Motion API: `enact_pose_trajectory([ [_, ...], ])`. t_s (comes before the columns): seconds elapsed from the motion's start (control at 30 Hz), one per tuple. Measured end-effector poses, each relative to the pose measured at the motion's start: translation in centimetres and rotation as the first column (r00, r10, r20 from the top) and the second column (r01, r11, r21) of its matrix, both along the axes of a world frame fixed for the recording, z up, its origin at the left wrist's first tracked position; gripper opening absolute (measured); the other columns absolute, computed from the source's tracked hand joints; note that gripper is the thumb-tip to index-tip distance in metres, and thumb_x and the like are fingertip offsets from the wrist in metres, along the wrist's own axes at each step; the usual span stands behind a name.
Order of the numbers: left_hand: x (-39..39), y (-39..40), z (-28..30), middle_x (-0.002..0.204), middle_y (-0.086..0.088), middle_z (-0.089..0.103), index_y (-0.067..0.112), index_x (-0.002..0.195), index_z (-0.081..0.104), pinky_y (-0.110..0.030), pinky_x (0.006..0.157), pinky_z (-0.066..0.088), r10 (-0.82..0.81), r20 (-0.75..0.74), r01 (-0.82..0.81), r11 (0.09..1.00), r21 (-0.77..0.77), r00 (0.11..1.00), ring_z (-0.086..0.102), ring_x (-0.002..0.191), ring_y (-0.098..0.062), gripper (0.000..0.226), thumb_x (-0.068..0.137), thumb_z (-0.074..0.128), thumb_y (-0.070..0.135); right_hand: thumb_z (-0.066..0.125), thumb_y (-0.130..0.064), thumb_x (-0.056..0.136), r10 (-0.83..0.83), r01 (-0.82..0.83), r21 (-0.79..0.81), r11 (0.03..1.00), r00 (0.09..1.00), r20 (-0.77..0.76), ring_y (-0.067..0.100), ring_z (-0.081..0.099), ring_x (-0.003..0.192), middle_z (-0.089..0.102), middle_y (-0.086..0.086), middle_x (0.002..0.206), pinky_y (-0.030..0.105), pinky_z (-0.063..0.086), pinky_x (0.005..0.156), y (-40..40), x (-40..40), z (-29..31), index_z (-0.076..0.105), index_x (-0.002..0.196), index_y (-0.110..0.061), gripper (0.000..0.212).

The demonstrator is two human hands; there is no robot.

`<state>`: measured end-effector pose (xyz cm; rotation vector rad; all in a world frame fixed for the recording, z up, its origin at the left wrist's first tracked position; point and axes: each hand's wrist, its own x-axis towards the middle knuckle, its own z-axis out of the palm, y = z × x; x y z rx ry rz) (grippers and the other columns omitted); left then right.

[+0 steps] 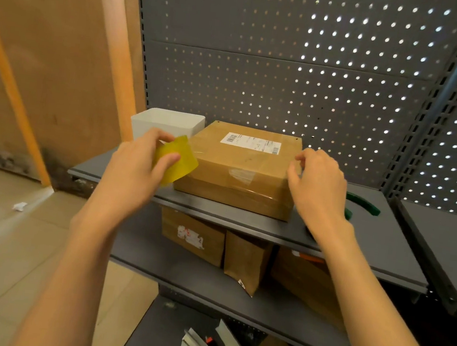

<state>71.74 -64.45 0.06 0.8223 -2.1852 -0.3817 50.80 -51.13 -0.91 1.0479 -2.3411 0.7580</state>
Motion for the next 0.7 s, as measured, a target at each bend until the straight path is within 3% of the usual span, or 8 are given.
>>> enact_pose_trajectory([
  [0.17,1.8,-3.6,0.0,0.112,-0.016,0.063,0.012,0.12,0.054,-0.04,0.081,0.038,0.034,0.018,-0.033,0.996,-0.087,0.999,0.053,0.107,-0.037,0.029,0.092,0.055,0.019,0.043,-0.023,0.094,-0.027,0.028,0.048,0.998,0.999,-0.025,0.027,0.053,0.104,0.058,0.009,0.114,0.033,0.038,0.072,-2.5,1.5,0.8,0.058,0.112,-0.008,0.027],
  [0.37,4.0,-9.9,-1.2,0.111,-0.015,0.063,0.013,0.118,0.056,-0.041,0.08,0.041,0.035,0.077,-0.029,0.997,-0.073,0.996,0.054,0.105,-0.037,0.028,0.091,0.058,0.017,0.044,-0.023,0.094,-0.022,0.023,0.047,0.999,0.999,-0.024,0.023,0.053,0.103,0.06,0.005,0.111,0.03,0.034,0.07,-6.0,4.3,0.7,0.059,0.113,-0.011,0.026],
  [0.47,4.5,-12.7,-2.2,0.113,-0.015,0.063,0.013,0.116,0.057,-0.041,0.083,0.041,-0.022,0.088,0.026,0.998,-0.048,0.996,0.055,0.108,-0.037,0.028,0.089,0.059,0.015,0.045,-0.024,0.094,-0.014,0.014,0.044,0.999,1.0,-0.014,0.021,0.053,0.105,0.06,0.005,0.112,0.03,0.04,0.075,-7.9,6.0,0.4,0.058,0.115,-0.012,0.027],
  [0.63,3.5,-15.9,-3.4,0.116,-0.012,0.063,0.008,0.115,0.058,-0.026,0.079,0.033,-0.18,0.081,0.183,0.982,-0.038,0.98,0.056,0.109,-0.029,0.028,0.088,0.061,0.008,0.046,-0.025,0.094,-0.068,0.07,0.069,0.995,0.997,-0.037,0.02,0.054,0.102,0.06,0.003,0.109,0.032,0.044,0.076,-10.5,8.0,-0.1,0.059,0.112,-0.013,0.025],
  [0.7,2.8,-16.9,-4.0,0.115,-0.011,0.063,0.007,0.114,0.058,-0.03,0.083,0.037,-0.239,0.089,0.242,0.97,-0.025,0.967,0.057,0.108,-0.028,0.028,0.087,0.062,0.007,0.047,-0.025,0.094,-0.092,0.095,0.063,0.994,0.995,-0.042,0.02,0.054,0.101,0.06,0.003,0.108,0.031,0.045,0.076,-11.0,8.6,-0.1,0.059,0.113,-0.013,0.026],
])
